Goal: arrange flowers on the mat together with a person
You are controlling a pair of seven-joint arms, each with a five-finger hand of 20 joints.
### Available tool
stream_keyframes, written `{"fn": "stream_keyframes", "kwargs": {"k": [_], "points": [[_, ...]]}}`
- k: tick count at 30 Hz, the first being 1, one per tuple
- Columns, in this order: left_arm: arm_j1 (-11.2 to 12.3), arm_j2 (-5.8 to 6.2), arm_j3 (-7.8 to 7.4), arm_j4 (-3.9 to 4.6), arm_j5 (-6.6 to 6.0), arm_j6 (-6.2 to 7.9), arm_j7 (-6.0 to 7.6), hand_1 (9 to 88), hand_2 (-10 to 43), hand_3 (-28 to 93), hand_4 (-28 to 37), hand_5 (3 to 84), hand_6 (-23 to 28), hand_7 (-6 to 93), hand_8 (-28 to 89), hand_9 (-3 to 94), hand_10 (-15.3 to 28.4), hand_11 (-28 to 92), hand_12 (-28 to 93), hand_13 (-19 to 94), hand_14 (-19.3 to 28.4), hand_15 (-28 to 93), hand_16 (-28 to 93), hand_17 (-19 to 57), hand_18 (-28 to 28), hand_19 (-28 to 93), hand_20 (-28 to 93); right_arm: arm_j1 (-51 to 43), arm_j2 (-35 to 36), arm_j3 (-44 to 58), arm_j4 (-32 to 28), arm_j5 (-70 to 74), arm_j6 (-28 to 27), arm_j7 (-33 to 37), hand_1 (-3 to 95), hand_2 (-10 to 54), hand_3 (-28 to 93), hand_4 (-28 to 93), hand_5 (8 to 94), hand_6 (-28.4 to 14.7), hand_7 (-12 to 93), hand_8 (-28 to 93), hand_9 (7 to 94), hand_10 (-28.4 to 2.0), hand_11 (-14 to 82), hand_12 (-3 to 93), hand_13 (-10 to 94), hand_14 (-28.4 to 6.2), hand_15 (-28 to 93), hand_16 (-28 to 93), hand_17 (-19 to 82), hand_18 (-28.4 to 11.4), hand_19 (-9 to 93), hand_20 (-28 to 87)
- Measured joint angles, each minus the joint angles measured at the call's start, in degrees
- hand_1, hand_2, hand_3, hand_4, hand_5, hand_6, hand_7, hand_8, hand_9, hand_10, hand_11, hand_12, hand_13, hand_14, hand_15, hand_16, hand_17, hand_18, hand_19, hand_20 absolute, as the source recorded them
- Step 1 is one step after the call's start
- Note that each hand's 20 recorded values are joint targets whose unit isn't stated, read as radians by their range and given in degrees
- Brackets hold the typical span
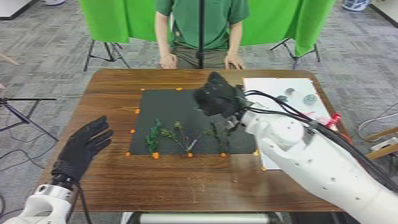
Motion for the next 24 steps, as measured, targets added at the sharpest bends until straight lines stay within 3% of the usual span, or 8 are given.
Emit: {"fn": "stream_keyframes", "kwargs": {"k": [6,11,16,24], "points": [[-0.44,0.59,-0.01,0.36,-1.05,-0.02,0.57,25.2,-1.7,70,-28.3,30.8,4.0,19.4,-11,21.3,11.4,25,13,22,13.9,23,-2,-9.4,21.4,45,4,3.39,-8.51,-2.43,4.38,-6.56,-4.4,-6.01,48.7,-9.5,79,-28,77.1,4.8,43,-6,85.3,-5.0,18.2,49.8,67,-4.0,70,28,19,-15.0,61,36],[-1.86,2.49,0.46,1.02,-1.3,0.4,1.36,25.2,-1.7,69,-28.3,30.9,4.0,19.5,-11,21.3,11.3,25,13,22,13.9,23,-1,-9.4,21.4,45,4,3.62,-14.28,-4.1,7.65,-11.1,-5.38,-6.86,49.0,-9.5,78,-28,77.9,5.2,42,-7,86.0,-4.7,16.6,48.8,67,-3.7,69,28,19,-15.0,60,36],[-3.4,4.15,1.1,1.15,-1.4,1.17,2.1,25.1,-1.7,70,-28.3,30.9,4.1,19.4,-11,21.3,11.5,25,13,22,13.9,23,-2,-9.4,21.5,45,4,3.64,-18.79,-5.39,11.53,-15.85,-5.72,-7.34,49.3,-9.5,77,-28,78.5,6.3,40,-7,86.7,-4.6,15.1,47.5,67,-3.7,69,28,19,-14.9,60,36],[-4.6,4.69,1.95,0.96,-0.93,1.28,2.25,25.1,-1.7,70,-28.3,30.9,4.0,19.3,-11,21.3,11.3,25,13,22,14.0,23,-2,-9.4,21.4,45,4,3.25,-22.72,-6.4,15.11,-20.35,-4.64,-6.46,49.3,-9.5,76,-28,78.7,6.7,38,-6,87.0,-4.1,12.8,46.4,67,-3.6,67,29,19,-14.8,60,36]]}}
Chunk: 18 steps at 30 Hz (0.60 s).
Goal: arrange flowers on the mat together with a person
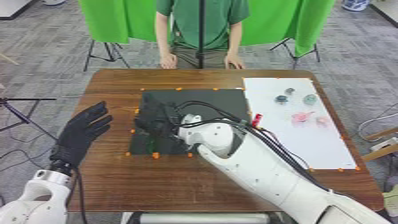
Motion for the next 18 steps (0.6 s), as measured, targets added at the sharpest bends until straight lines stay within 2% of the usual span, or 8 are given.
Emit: {"fn": "stream_keyframes", "kwargs": {"k": [6,11,14,16,18], "points": [[-1.07,-0.05,0.78,0.1,0.49,-0.29,-0.54,25.1,-1.7,70,-28.3,30.9,4.0,19.4,-11,21.3,11.4,24,13,22,14.0,23,-1,-9.4,21.5,45,4,-0.27,-0.61,-1.97,1.37,0.14,5.92,4.66,48.6,-9.5,77,-28,77.7,6.6,38,-5,86.7,-3.8,12.9,46.7,67,-3.8,68,29,19,-14.7,60,37],[-1.99,-0.29,1.1,0.23,0.77,-0.84,-1.07,25.1,-1.7,70,-28.3,30.9,4.0,19.3,-11,21.3,11.4,25,13,22,14.0,23,-2,-9.4,21.4,45,4,-0.91,-1.26,-1.93,3.43,-0.14,11.24,4.99,48.3,-9.5,77,-28,76.9,6.6,39,-5,86.2,-3.7,12.9,46.7,66,-3.9,68,29,18,-14.8,60,37],[-2.19,-0.43,1.12,0.24,0.86,-1.04,-1.13,25.1,-1.8,70,-28.3,30.9,4.0,19.3,-11,21.3,11.3,25,13,22,13.9,23,-2,-9.4,21.4,45,4,-1.39,-1.27,-1.67,3.5,-0.83,11.23,4.7,46.8,-9.5,77,-28,75.5,6.4,38,-6,84.6,-3.6,12.6,46.8,65,-3.9,67,28,18,-14.8,60,37],[-2.21,-0.49,1.12,0.24,0.89,-1.09,-1.14,25.1,-1.8,70,-28.3,30.9,4.0,19.4,-11,21.3,11.4,25,13,22,13.9,23,-2,-9.4,21.4,45,4,-1.61,-1.27,-1.5,3.5,-1.24,10.41,4.59,44.3,-9.5,76,-28,73.1,6.2,40,-7,82.4,-3.6,14.0,45.3,64,-4.6,70,23,17,-15.0,60,37],[-2.22,-0.51,1.13,0.26,0.91,-1.13,-1.16,25.1,-1.8,70,-28.3,30.9,4.0,19.4,-11,21.3,11.4,25,13,22,13.9,23,-2,-9.4,21.4,45,4,-1.79,-1.25,-1.29,3.35,-1.71,8.8,4.63,41.3,-9.5,76,-28,72.6,5.9,39,-7,79.6,-4.4,20.7,40.1,63,-5.2,71,22,16,-15.2,60,38]]}}
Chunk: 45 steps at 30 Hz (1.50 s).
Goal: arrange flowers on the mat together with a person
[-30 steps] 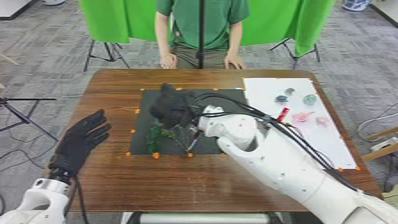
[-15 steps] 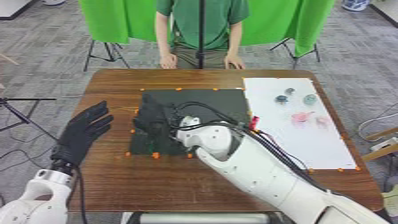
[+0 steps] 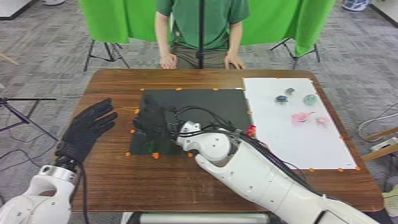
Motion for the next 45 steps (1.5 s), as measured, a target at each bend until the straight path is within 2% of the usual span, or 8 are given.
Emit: {"fn": "stream_keyframes", "kwargs": {"k": [3,8,22,25,26,29,36,45], "points": [[0.0,-0.06,0.01,0.02,0.05,-0.03,-0.01,25.1,-1.9,70,-28.3,30.9,4.0,19.4,-11,21.3,11.3,25,13,22,13.9,23,-2,-9.4,21.4,45,4,-0.1,0.21,-0.21,-0.56,-0.05,-2.46,0.75,38.6,-9.5,76,-28,70.9,5.4,40,-7,76.2,-5.2,27.2,34.0,61,-5.7,72,22,15,-15.4,60,39],[0.0,-0.19,0.03,0.03,0.14,-0.05,-0.01,25.1,-1.9,70,-28.3,30.9,4.0,19.4,-11,21.3,11.3,25,13,22,14.0,23,-1,-9.4,21.4,45,4,0.35,0.96,-2.98,-1.52,1.16,-0.93,5.12,35.0,-9.5,78,-28,69.3,5.0,36,-6,72.9,-6.1,32.7,27.4,60,-6.3,72,21,15,-15.8,60,39],[-0.12,-0.29,0.22,0.05,0.21,-0.16,-0.2,25.2,-1.8,70,-28.3,30.9,4.0,19.3,-11,21.3,11.2,25,13,22,14.0,23,-1,-9.5,21.5,45,4,1.44,0.74,-3.54,-3.41,2.76,-0.46,9.06,32.2,-9.5,82,-28,64.9,4.9,35,-8,66.1,-7.0,33.2,25.1,55,-6.7,69,20,13,-16.6,58,38],[-0.12,-0.32,0.22,0.05,0.21,-0.16,-0.2,25.1,-1.9,70,-28.3,30.9,4.1,19.3,-11,21.3,11.3,25,13,22,14.0,23,-1,-9.5,21.5,45,4,1.96,0.61,-3.42,-3.41,3.12,-0.5,10.51,30.2,-9.5,84,-28,64.5,4.7,33,-11,64.7,-7.6,32.7,25.0,54,-6.8,68,19,12,-16.9,58,38],[-0.12,-0.34,0.23,0.05,0.21,-0.15,-0.17,25.2,-1.9,70,-28.3,30.9,4.1,19.3,-11,21.3,11.3,25,13,22,14.0,23,-1,-9.5,21.5,45,4,2.13,0.6,-3.38,-3.45,3.45,-0.5,11.13,28.4,-9.1,85,-28,63.3,4.3,33,-17,63.1,-8.3,32.4,24.8,53,-7.3,66,19,12,-17.1,57,37],[0.01,-0.31,0.35,0.04,0.13,-0.03,0.09,25.2,-1.9,70,-28.3,30.9,4.1,19.3,-11,21.2,11.4,25,13,22,14.0,23,-2,-9.5,21.5,45,4,2.47,0.65,-3.11,-4.29,5.48,-0.84,13.28,25.9,-6.5,86,-28,57.0,2.4,32,-18,57.2,-10.1,29.9,24.0,48,-8.0,60,17,10,-18.0,54,35],[1.07,-0.94,0.02,-0.52,0.11,0.04,1.23,25.2,-1.8,70,-28.3,30.9,4.1,19.3,-11,21.3,11.4,25,13,22,13.9,23,-2,-9.5,21.5,45,4,2.4,1.63,2.0,-12.61,16.49,-12.41,16.07,25.0,-3.0,88,-28,46.4,-0.3,28,-16,45.9,-11.5,24.0,23.1,39,-8.5,43,16,7,-18.9,48,29],[3.09,-4.67,-1.13,-1.43,-0.18,-0.22,1.36,24.9,-2.0,70,-28.3,31.0,4.1,19.0,-10,21.4,11.5,24,13,22,13.9,23,-1,-9.5,21.5,45,4,-4.05,8.11,21.12,-28.61,41.76,-23.94,14.77,21.0,1.7,85,-26,43.1,-3.9,17,-11,39.0,-11.7,14.7,22.5,30,-10.3,22,24,4,-20.2,38,23]]}}
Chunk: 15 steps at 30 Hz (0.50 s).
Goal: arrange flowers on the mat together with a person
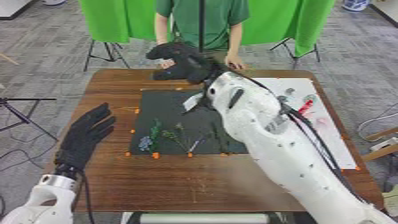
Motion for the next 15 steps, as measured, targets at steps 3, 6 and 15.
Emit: {"fn": "stream_keyframes", "kwargs": {"k": [3,6,15], "points": [[0.55,-0.71,-0.02,-0.18,-0.52,-0.03,0.33,24.9,-2.0,70,-28.3,31.0,4.1,19.0,-10,21.5,11.5,24,13,22,13.9,23,-1,-9.5,21.5,44,4,-3.93,5.46,5.82,-5.19,8.3,-1.25,0.59,20.9,2.1,85,-26,41.8,-4.7,16,-11,37.5,-11.7,12.7,22.3,29,-10.9,19,27,4,-20.3,37,23],[1.0,-1.54,-0.19,-0.47,-0.58,-0.13,0.62,25.0,-2.0,70,-28.3,31.1,4.1,19.0,-10,21.5,11.4,25,13,22,14.0,23,-1,-9.5,21.5,44,4,-8.93,11.05,12.78,-8.12,16.17,-2.38,1.13,20.6,2.1,85,-26,40.6,-5.0,15,-11,36.8,-11.7,12.3,22.2,29,-10.9,18,27,4,-20.4,38,23],[1.64,-5.48,-0.91,-0.97,-0.59,-1.3,0.8,24.8,-2.1,70,-28.3,31.1,4.2,18.9,-10,21.5,11.4,24,13,22,13.9,22,-1,-9.4,21.5,44,4,-28.07,24.24,35.66,-12.57,40.79,-4.65,3.47,18.6,-0.5,84,-25,38.3,-5.1,13,-10,35.8,-11.6,10.7,22.1,29,-11.5,16,29,4,-20.4,37,23]]}}
